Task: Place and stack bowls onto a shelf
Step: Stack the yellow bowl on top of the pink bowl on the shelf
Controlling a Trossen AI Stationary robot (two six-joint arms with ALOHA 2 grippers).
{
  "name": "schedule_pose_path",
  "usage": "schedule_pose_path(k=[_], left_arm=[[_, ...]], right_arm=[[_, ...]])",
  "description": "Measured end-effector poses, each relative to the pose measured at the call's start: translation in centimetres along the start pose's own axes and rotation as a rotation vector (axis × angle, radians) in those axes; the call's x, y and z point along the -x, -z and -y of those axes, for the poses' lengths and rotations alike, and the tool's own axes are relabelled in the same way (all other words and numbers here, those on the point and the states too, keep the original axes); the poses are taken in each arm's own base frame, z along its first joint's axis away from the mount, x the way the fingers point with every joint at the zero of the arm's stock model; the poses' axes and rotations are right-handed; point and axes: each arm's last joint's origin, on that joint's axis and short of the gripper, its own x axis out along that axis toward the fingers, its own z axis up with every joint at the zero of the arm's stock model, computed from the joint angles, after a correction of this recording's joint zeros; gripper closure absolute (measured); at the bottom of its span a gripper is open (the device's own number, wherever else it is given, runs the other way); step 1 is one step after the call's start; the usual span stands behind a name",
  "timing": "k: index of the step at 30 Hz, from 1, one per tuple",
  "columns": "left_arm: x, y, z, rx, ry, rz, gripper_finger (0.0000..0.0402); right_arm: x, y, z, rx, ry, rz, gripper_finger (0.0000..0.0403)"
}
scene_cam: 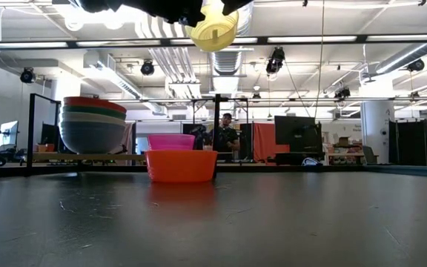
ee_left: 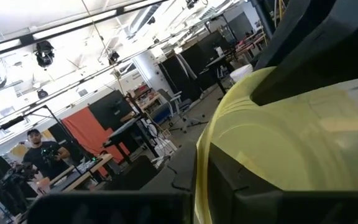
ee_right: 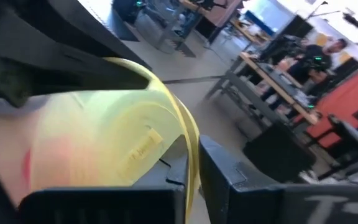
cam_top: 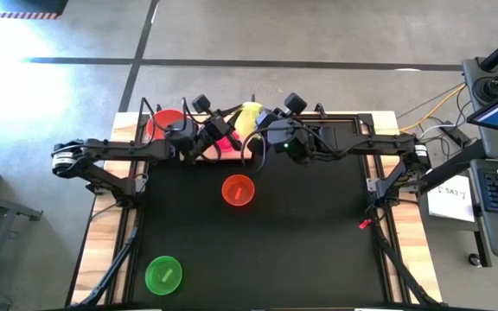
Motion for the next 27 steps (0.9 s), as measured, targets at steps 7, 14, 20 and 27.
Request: schedule_pose_path(k=[7,14,20,27], left_arm=[[0.0,0.4,0.3,-0.011,0.025,-0.036,0.0401],[0.1,1.3,1.0,0.046,0.081,-0.119,0.0401],[0.1,1.5,1.0,0.143,0.084,-0.143,0.0401],[0.5,2.2,1.0,0.187,0.095,-0.226,0.0402]], right_arm=[[0.0,0.1,-0.2,0.003,-0.127,0.008,0.032],[0.3,1.0,0.1,-0.034,-0.158,-0.07,0.0242],[0.7,1.7,1.1,-0.126,-0.196,-0.136,0.0196],[2.1,2.0,2.9,-0.267,-0.239,-0.186,0.0177]])
